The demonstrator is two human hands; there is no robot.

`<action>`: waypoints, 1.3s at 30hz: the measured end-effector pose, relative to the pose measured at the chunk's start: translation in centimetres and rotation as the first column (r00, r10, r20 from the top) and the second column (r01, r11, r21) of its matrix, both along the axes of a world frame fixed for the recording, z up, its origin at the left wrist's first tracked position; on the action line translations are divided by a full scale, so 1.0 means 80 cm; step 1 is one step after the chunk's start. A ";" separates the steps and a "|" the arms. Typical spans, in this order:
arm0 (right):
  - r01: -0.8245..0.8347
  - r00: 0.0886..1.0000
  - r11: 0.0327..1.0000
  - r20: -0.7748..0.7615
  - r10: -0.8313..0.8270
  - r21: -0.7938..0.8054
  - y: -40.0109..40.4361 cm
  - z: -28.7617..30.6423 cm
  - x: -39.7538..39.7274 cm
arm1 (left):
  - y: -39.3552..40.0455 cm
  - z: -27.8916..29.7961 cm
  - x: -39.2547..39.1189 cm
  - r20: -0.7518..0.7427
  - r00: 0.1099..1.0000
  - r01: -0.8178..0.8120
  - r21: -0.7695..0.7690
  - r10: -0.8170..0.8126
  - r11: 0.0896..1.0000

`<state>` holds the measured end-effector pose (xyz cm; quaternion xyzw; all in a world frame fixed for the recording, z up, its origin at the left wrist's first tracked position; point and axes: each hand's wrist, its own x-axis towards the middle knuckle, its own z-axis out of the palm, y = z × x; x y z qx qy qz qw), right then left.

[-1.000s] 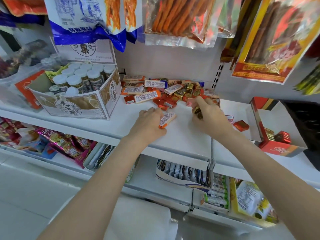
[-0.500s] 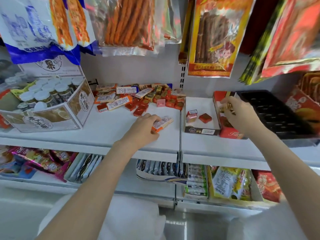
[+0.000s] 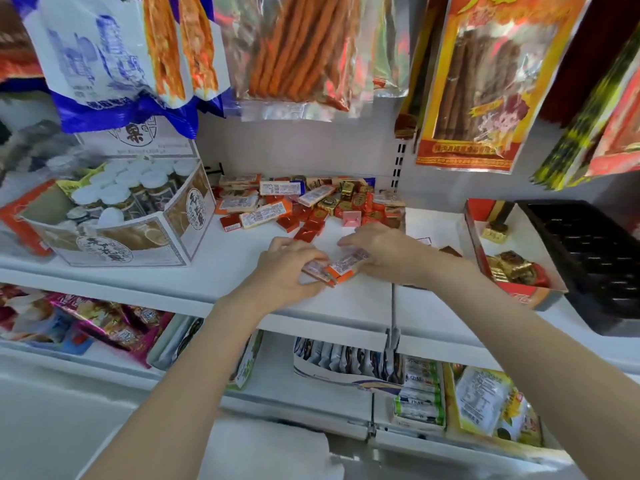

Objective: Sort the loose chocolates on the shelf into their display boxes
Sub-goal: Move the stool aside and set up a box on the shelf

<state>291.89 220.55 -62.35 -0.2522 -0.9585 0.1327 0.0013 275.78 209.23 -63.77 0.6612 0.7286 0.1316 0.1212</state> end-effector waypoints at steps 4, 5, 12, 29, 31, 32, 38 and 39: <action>0.019 0.997 1.000 0.070 -0.018 -0.005 0.006 -0.004 -0.023 | -0.004 0.001 -0.032 0.044 0.997 -0.070 -0.015 0.070 0.997; 0.045 0.997 0.999 0.056 -0.046 0.007 0.006 -0.004 -0.028 | -0.007 0.001 -0.040 0.059 0.992 -0.114 -0.015 0.115 0.993; 0.226 0.951 0.966 -0.242 -0.191 0.125 0.028 0.008 -0.110 | -0.028 0.001 -0.083 0.156 0.897 -0.430 0.079 0.415 0.900; 0.196 0.917 0.963 -0.383 -0.112 0.187 0.004 -0.006 -0.074 | -0.021 0.008 -0.063 0.236 0.871 -0.468 0.128 0.432 0.874; 0.290 0.867 0.956 -0.438 -0.238 0.054 0.004 -0.003 -0.064 | -0.021 0.009 -0.054 0.242 0.864 -0.476 0.109 0.441 0.873; 0.338 0.850 0.941 -0.429 -0.306 -0.003 0.008 -0.001 -0.065 | -0.021 0.008 -0.050 0.248 0.861 -0.479 0.097 0.444 0.873; 0.328 0.941 0.940 -0.122 -0.315 0.098 0.014 -0.021 -0.102 | -0.022 0.011 -0.041 0.242 0.856 -0.489 0.092 0.457 0.867; 0.320 0.946 0.940 -0.093 -0.310 0.121 0.010 -0.025 -0.103 | -0.020 0.012 -0.040 0.241 0.857 -0.487 0.093 0.455 0.868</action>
